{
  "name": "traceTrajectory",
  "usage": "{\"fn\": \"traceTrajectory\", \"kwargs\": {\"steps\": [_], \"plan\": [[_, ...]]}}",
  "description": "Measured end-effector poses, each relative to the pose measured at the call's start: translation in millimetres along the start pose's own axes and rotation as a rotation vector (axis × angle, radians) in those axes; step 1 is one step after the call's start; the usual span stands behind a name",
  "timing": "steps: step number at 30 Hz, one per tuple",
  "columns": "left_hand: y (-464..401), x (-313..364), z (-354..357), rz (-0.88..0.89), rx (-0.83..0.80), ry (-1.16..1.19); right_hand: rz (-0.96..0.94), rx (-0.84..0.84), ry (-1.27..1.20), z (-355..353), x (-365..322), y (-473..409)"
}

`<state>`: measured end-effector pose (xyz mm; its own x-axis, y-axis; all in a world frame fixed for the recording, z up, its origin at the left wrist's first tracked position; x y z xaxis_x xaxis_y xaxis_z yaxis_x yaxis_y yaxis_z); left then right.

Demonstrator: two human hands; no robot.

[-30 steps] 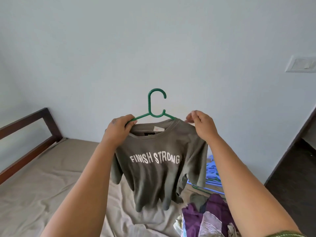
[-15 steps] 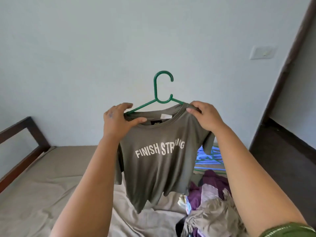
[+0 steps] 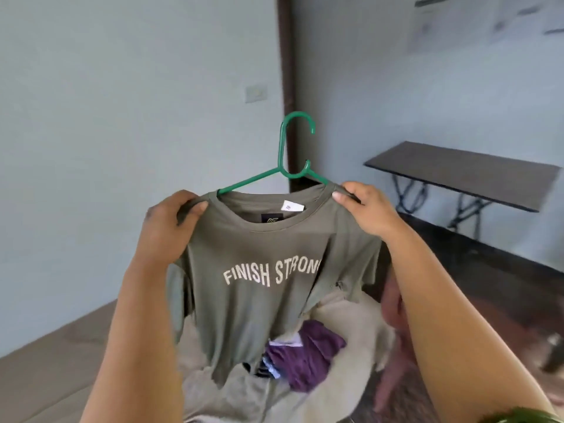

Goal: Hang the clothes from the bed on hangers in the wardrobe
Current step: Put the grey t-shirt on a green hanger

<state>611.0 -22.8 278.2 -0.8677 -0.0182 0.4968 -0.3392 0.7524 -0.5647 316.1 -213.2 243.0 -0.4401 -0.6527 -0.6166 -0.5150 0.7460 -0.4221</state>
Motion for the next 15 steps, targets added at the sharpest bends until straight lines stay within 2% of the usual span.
{"fn": "traceTrajectory", "kwargs": {"steps": [7, 11, 15], "plan": [[7.6, 121.1, 113.2, 0.163, -0.232, 0.279, 0.241, 0.108, 0.183, -138.1, 67.2, 124.6], [19.1, 208.3, 182.4, 0.244, -0.475, 0.446, 0.381, 0.166, 0.251, -215.0, 108.5, 205.1], [58.0, 325.0, 250.8, 0.314, -0.756, 0.626, 0.481, 0.235, 0.268, -301.9, 154.4, 297.1]]}}
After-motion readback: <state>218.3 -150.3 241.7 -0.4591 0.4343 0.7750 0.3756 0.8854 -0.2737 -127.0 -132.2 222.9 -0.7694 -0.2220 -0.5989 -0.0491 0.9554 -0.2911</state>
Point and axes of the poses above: each hand's wrist, its own y-axis away from the middle knuckle, its own z-axis out of the palm, x = y × z, the point moved 8 cm from there along -y, towards the middle knuckle, and after that the axes turned 3 degrees about -x, right-handed, at the moved point
